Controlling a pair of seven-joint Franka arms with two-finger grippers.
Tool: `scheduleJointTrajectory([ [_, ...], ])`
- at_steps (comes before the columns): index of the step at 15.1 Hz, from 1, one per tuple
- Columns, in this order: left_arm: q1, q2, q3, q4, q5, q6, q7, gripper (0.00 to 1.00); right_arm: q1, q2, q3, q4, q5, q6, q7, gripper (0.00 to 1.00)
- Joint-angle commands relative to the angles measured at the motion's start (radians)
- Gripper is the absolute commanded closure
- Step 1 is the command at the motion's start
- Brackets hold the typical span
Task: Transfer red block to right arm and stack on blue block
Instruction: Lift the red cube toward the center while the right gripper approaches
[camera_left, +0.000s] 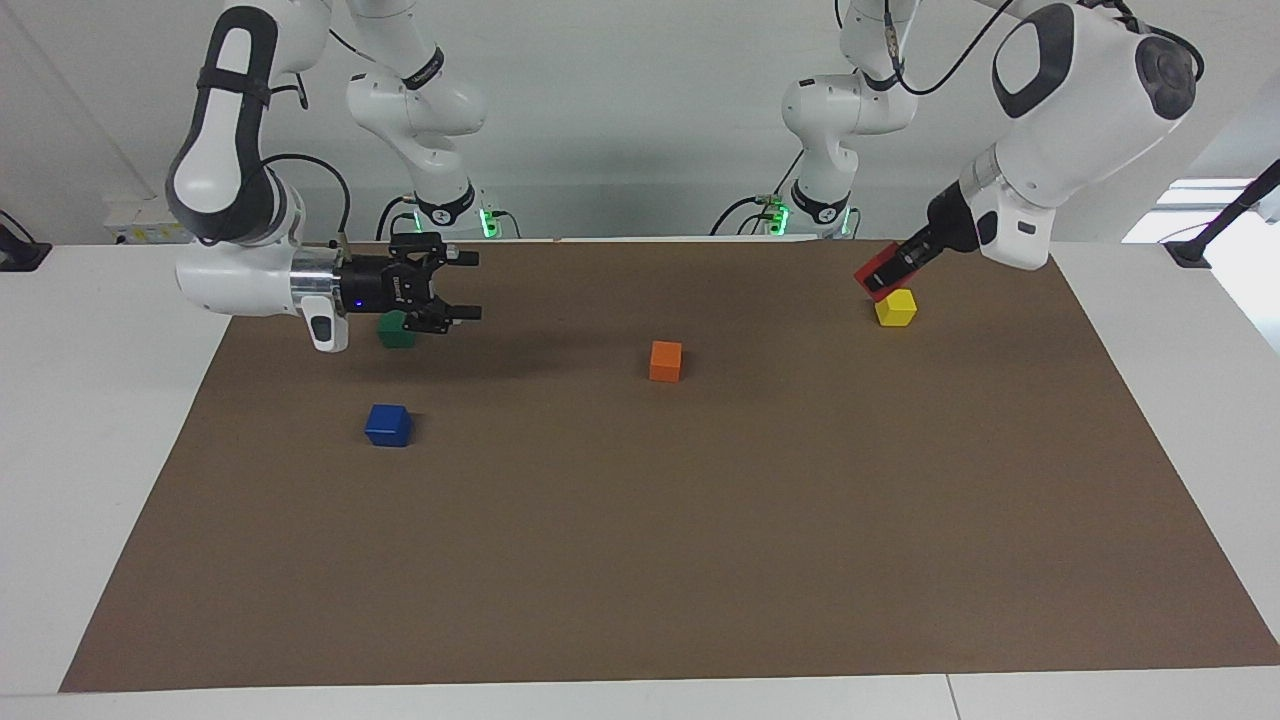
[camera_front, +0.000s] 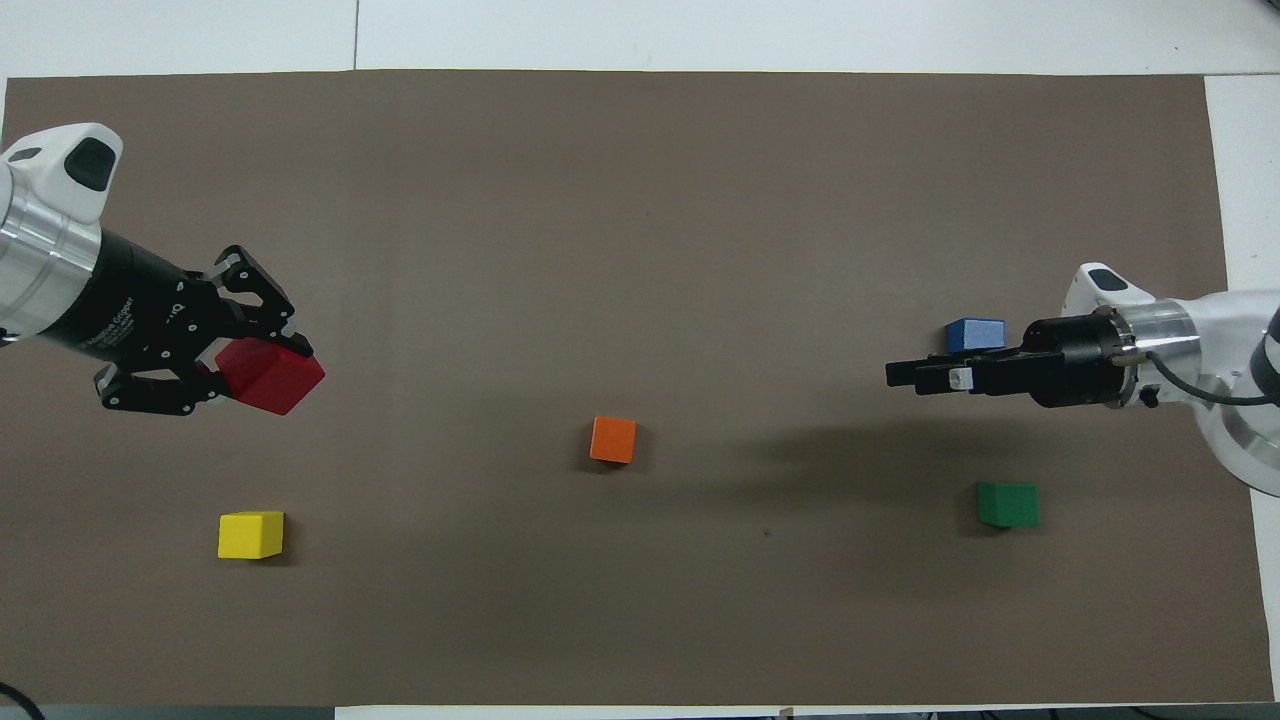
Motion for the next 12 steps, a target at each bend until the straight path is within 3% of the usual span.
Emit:
scheduleJointTrajectory([
  [1,-0.034,-0.033,-0.003,-0.029,-0.155,0.004,-0.263,1.0,0.022,0.116,0.004,-0.002,0.082,-0.091,-0.117,0.0],
  [4,-0.06,-0.056,-0.013,-0.086,-0.358,0.164,-0.473,1.0,0.087,0.152,0.004,-0.042,0.223,-0.156,-0.123,0.0],
  [7,-0.13,-0.116,-0.018,-0.238,-0.377,0.427,-0.626,1.0,0.161,0.143,0.004,-0.068,0.376,-0.168,-0.123,0.0],
  [10,-0.201,-0.174,-0.018,-0.376,-0.383,0.568,-0.631,1.0,0.195,0.14,0.004,-0.084,0.444,-0.173,-0.125,0.0],
  [12,-0.241,-0.191,-0.02,-0.413,-0.412,0.612,-0.637,1.0,0.209,0.14,0.004,-0.087,0.444,-0.164,-0.144,0.0],
])
